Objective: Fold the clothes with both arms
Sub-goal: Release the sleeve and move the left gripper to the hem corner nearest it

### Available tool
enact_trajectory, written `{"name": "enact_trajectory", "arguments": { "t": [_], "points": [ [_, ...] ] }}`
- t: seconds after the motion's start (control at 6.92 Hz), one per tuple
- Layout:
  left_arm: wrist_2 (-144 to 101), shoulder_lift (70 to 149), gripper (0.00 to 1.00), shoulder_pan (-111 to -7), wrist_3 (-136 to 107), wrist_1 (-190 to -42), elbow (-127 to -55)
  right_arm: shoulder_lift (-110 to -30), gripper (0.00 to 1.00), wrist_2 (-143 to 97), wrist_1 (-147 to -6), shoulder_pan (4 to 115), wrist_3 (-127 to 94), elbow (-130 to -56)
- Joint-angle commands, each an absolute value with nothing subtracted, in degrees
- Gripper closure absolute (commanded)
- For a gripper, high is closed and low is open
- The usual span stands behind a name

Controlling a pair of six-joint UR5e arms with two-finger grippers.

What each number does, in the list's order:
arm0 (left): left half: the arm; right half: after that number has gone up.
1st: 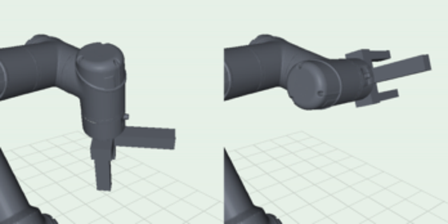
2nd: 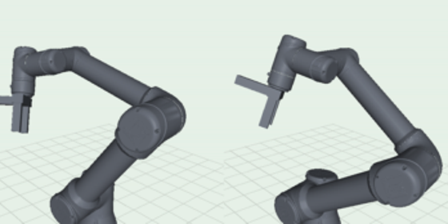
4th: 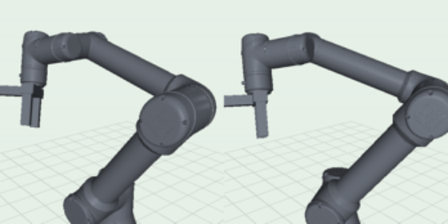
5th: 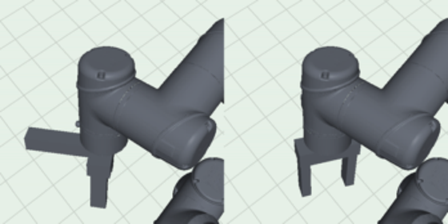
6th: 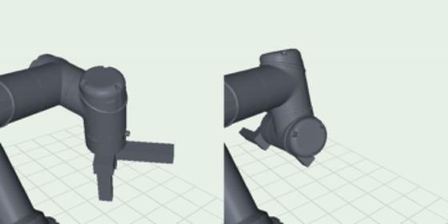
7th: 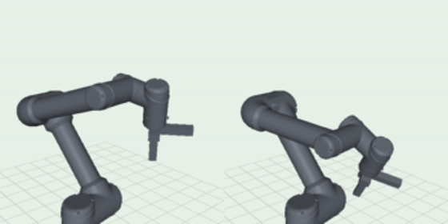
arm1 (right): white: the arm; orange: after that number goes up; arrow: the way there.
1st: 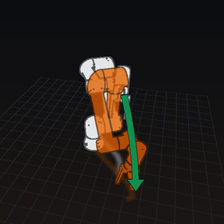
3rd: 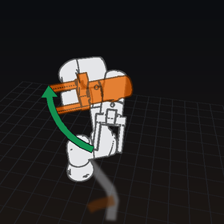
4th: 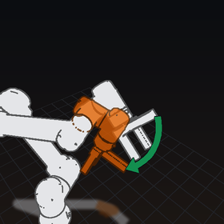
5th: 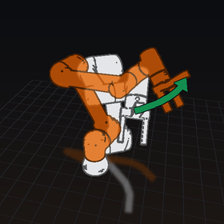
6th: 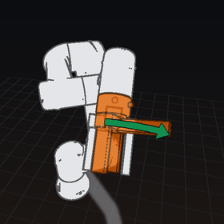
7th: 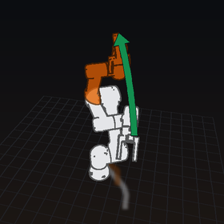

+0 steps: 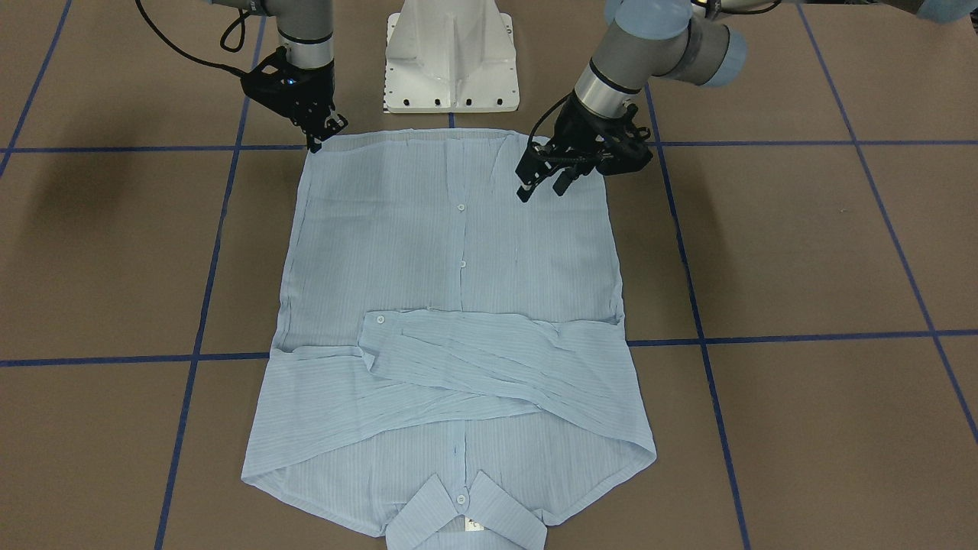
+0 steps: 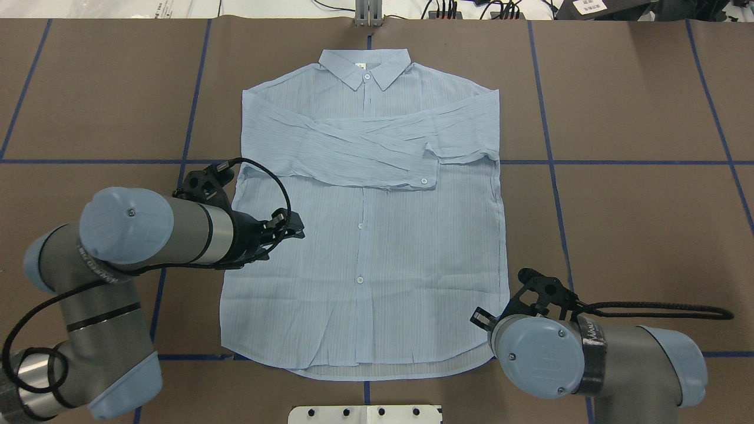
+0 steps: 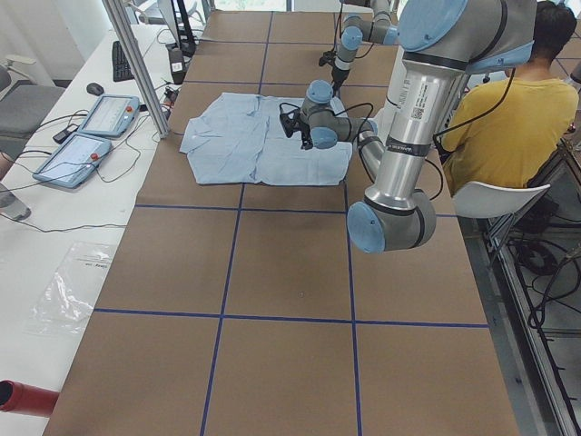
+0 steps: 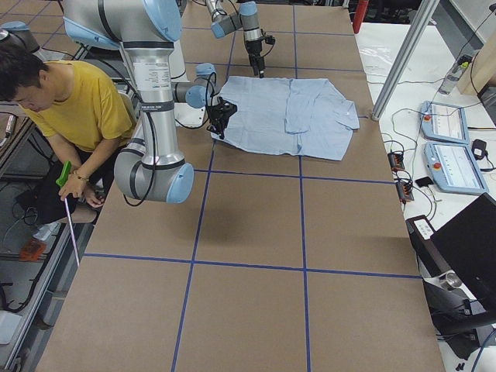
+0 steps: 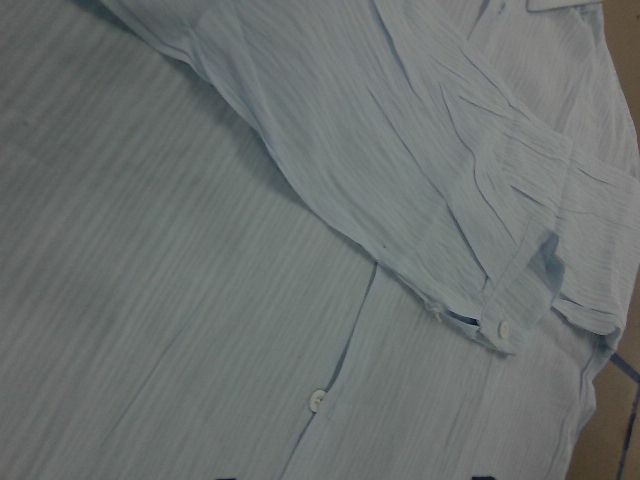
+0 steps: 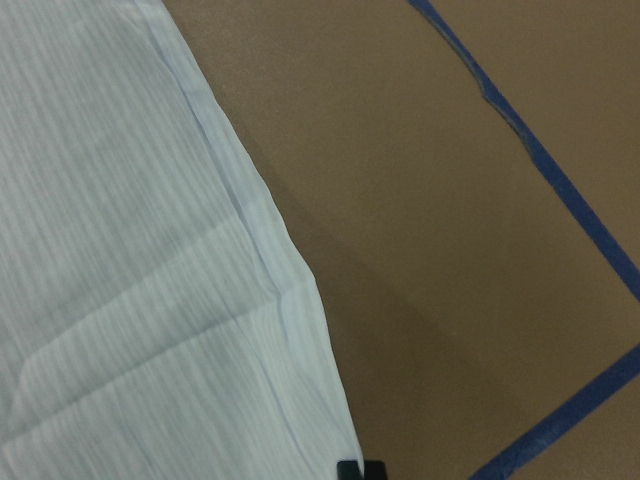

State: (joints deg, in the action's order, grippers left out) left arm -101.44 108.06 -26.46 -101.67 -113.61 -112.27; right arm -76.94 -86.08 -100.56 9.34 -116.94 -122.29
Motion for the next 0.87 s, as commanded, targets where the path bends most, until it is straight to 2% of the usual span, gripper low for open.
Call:
{"name": "enact_trajectory", "arguments": {
  "t": [0.0,0.14,0.43,0.72],
  "points": [
    [-97.2,99.3,0.21,-21.3,-101.1,-108.4,-119.2,-76.8,1.0,-86.0,-100.3,9.5,-116.8,-122.3],
    [-94.9,97.0,0.22,-19.7,-101.1,-107.0,-120.0,-76.7,1.0,-86.0,-100.3,9.8,-116.8,-122.3],
    [-94.6,96.4,0.29,-15.7,-101.7,-104.9,-119.1,-76.6,1.0,-86.0,-99.9,9.8,-116.8,-122.4],
    [-94.6,96.8,0.32,-14.3,-101.8,-104.9,-117.5,-76.7,1.0,-86.0,-99.3,9.9,-116.8,-122.3]
  ]
}}
